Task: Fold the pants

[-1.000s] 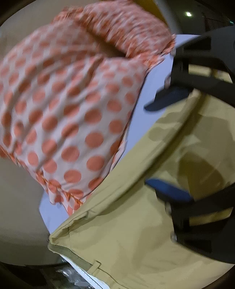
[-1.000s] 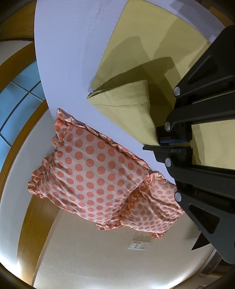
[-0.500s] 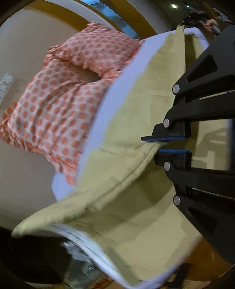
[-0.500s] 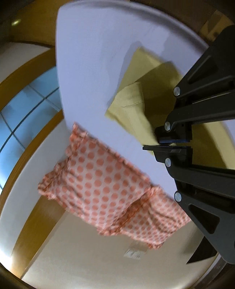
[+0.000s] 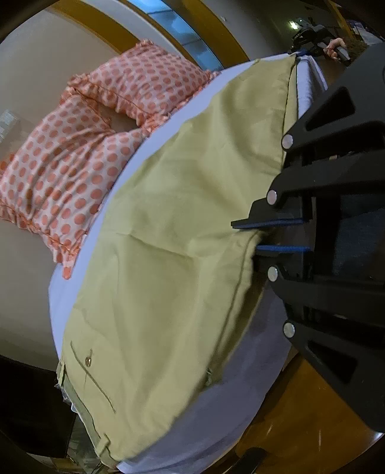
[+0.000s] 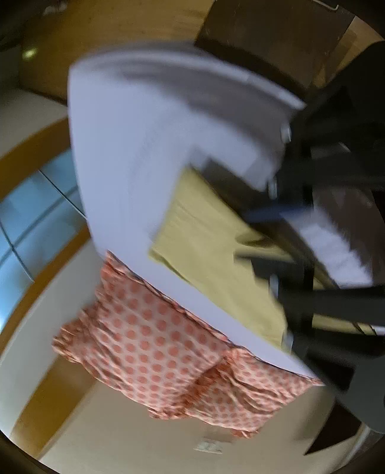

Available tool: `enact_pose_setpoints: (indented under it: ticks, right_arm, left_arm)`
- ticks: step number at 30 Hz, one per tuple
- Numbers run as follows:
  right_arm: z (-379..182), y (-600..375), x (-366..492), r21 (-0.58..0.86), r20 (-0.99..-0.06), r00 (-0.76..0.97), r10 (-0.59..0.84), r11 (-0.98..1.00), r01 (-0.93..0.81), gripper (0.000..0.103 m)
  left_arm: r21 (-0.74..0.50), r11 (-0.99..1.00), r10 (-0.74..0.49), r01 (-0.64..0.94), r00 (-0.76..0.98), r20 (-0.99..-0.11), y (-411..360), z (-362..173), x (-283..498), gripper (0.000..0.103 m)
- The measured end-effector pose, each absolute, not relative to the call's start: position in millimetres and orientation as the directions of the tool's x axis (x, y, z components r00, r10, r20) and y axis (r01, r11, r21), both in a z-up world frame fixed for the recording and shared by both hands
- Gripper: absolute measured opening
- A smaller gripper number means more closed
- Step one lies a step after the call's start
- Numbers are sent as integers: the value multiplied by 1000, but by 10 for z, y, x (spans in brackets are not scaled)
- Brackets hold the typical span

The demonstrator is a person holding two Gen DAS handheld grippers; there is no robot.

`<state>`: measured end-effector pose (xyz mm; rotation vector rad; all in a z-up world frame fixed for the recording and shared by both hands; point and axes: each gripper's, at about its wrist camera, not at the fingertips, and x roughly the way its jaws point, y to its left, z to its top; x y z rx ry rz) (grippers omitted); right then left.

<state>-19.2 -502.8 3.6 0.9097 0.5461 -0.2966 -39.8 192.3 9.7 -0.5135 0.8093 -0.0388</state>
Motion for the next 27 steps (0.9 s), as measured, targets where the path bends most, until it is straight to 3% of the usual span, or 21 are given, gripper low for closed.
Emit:
enact_pose_setpoints:
  ticks: [1, 4, 10, 17, 18, 20, 21, 27]
  right_arm:
    - [58, -5069, -287, 656, -552, 831, -64, 582, 481, 69]
    - [72, -5189, -420, 626, -535, 830, -158, 586, 515, 69]
    - [-35, -5154, -285, 606, -512, 848, -140, 641, 472, 67]
    - [-89, -4754, -82, 543, -470, 880, -76, 761, 355, 43]
    - [-87, -4719, -63, 528, -465, 882, -76, 776, 345, 32]
    - [-90, -4667, -40, 500, -461, 883, -85, 797, 338, 19]
    - [-79, -4646, -12, 486, -456, 886, -85, 810, 327, 4]
    - [214, -4430, 250, 462, -407, 914, -5, 862, 210, 3]
  left_arm:
    - [-450, 879, -216, -158, 708, -672, 1922, 107, -469, 16]
    - [-437, 884, -182, -165, 740, -648, 1955, 150, -639, 30]
    - [-428, 875, -97, -224, 787, -609, 2126, 277, -867, 43]
    - [-434, 867, -73, -245, 800, -596, 2202, 330, -890, 48]
    - [-434, 867, -70, -247, 801, -594, 2212, 333, -894, 49]
    - [-432, 867, -65, -249, 803, -593, 2225, 340, -888, 50]
    - [-432, 865, -60, -253, 804, -591, 2249, 340, -891, 51]
    - [-439, 850, -21, -291, 814, -581, 2428, 349, -893, 51]
